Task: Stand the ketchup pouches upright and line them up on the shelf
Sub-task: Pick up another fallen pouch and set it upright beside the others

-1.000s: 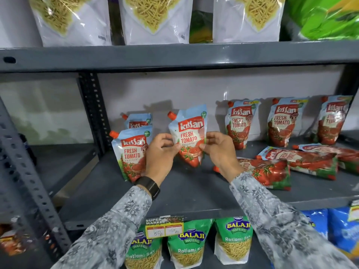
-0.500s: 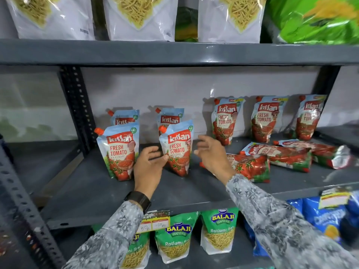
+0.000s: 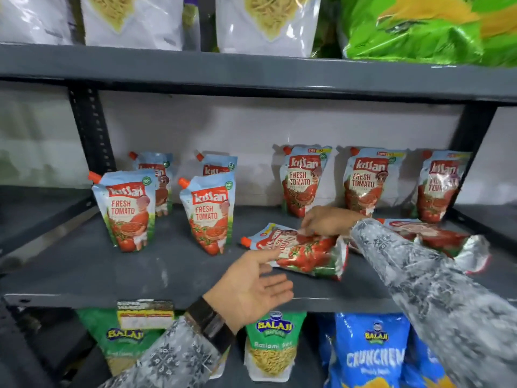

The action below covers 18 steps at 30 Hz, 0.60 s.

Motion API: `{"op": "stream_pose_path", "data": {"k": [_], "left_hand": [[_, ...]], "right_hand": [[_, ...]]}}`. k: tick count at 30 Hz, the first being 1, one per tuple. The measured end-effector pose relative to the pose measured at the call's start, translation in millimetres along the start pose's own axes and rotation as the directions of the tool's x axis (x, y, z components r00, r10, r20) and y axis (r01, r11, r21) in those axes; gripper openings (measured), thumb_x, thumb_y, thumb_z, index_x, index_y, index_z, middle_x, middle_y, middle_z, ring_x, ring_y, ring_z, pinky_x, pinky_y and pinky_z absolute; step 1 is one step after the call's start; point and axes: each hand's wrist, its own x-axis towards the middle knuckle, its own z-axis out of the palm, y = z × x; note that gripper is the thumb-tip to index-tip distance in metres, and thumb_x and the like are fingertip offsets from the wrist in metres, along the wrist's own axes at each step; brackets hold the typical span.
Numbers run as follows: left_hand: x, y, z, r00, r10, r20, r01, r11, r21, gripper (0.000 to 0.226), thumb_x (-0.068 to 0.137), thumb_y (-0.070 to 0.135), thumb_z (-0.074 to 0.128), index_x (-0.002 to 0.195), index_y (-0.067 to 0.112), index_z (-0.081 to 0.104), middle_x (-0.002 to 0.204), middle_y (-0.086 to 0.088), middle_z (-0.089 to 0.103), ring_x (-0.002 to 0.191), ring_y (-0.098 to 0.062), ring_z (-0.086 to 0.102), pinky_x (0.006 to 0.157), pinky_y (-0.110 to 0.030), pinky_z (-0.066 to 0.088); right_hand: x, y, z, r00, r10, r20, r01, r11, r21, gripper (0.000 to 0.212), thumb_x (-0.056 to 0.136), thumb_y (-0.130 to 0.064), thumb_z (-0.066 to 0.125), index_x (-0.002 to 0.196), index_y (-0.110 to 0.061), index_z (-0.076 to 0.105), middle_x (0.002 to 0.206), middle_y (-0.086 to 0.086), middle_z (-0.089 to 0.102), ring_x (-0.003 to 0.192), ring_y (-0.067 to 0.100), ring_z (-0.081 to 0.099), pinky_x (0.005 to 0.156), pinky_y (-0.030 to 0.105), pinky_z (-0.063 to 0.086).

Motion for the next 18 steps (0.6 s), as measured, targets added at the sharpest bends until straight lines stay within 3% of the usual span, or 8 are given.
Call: {"op": "stream_pose_path", "data": {"k": [3,5,8,10,12,15,17,18], "left_hand": [[6.4,-12.8,34.2,0.998,0.024,-0.064,-0.032,0.99,-0.135,0.078,0.088,0.022,0.073,0.151,0.001,0.031,0.144,-0.035,0.044,0.138,-0.049,0.044,0.113,-0.056,0.038],[12.8,-20.7,53.7,0.988,0.056,-0.143,-0.083,0.979,-0.187,0.074,0.091,0.022,0.072,0.15,0.001,0.033,0.147,-0.034,0.041,0.14,-0.047,0.042,0.115,-0.054,0.036],[25.7,-31.0,68.6,0.962,0.092,-0.258,-0.139,0.975,-0.171,0.034,0.095,0.017,0.066,0.116,-0.003,0.048,0.124,-0.028,0.057,0.125,-0.042,0.054,0.112,-0.053,0.04],[28.9,-32.7,69.6,0.956,0.095,-0.278,-0.14,0.979,-0.148,0.021,0.094,0.013,0.066,0.097,-0.004,0.052,0.105,-0.024,0.061,0.108,-0.038,0.058,0.113,-0.054,0.04],[28.7,-30.4,70.7,0.952,0.114,-0.285,-0.148,0.984,-0.1,0.016,0.093,0.011,0.066,0.094,-0.001,0.055,0.1,-0.022,0.063,0.095,-0.034,0.061,0.112,-0.054,0.041],[31.8,-28.5,78.1,0.919,0.222,-0.326,-0.233,0.973,0.008,0.005,0.094,0.01,0.067,0.097,0.007,0.064,0.094,-0.014,0.071,0.085,-0.028,0.066,0.087,-0.051,0.056],[33.3,-22.5,81.7,0.887,0.327,-0.326,-0.324,0.944,0.065,0.004,0.093,0.008,0.068,0.095,0.011,0.067,0.078,-0.007,0.078,0.08,-0.023,0.07,0.063,-0.043,0.062],[33.3,-17.0,83.4,0.866,0.386,-0.317,-0.371,0.922,0.11,0.007,0.093,0.006,0.068,0.097,0.011,0.069,0.075,-0.004,0.08,0.081,-0.022,0.072,0.061,-0.04,0.062]], "right_hand": [[16.4,20.1,4.5,0.997,-0.032,0.073,0.024,0.993,0.111,0.041,0.097,-0.037,0.068,0.118,-0.001,0.076,0.122,0.017,0.076,0.114,0.031,0.071,0.108,0.047,0.052],[27.7,29.4,5.0,0.997,-0.023,0.071,0.009,0.982,0.19,0.042,0.095,-0.038,0.07,0.116,-0.002,0.074,0.119,0.016,0.076,0.114,0.034,0.071,0.106,0.048,0.054],[35.5,38.9,6.5,0.997,-0.009,0.083,-0.016,0.953,0.303,0.045,0.088,-0.037,0.077,0.116,-0.002,0.071,0.117,0.014,0.076,0.109,0.034,0.072,0.103,0.047,0.056],[37.0,43.6,5.9,0.996,-0.014,0.09,-0.025,0.91,0.415,0.044,0.087,-0.029,0.079,0.118,0.001,0.07,0.115,0.017,0.077,0.108,0.036,0.073,0.102,0.049,0.057],[35.1,46.8,4.8,0.997,-0.033,0.07,-0.01,0.843,0.538,0.033,0.089,-0.017,0.077,0.112,0.005,0.069,0.108,0.021,0.077,0.099,0.035,0.076,0.099,0.051,0.059],[30.6,51.1,3.0,0.997,-0.071,0.024,0.032,0.693,0.721,0.013,0.092,-0.005,0.073,0.101,0.001,0.066,0.092,0.019,0.077,0.082,0.032,0.076,0.088,0.048,0.064],[25.6,50.1,0.6,0.995,-0.096,-0.026,0.076,0.568,0.82,0.006,0.093,-0.002,0.072,0.097,0.001,0.069,0.075,0.012,0.078,0.06,0.022,0.075,0.067,0.033,0.065],[23.2,49.5,-1.9,0.992,-0.098,-0.074,0.113,0.504,0.856,0.004,0.094,-0.001,0.071,0.096,0.001,0.07,0.078,0.011,0.078,0.057,0.019,0.074,0.063,0.029,0.063]]}}
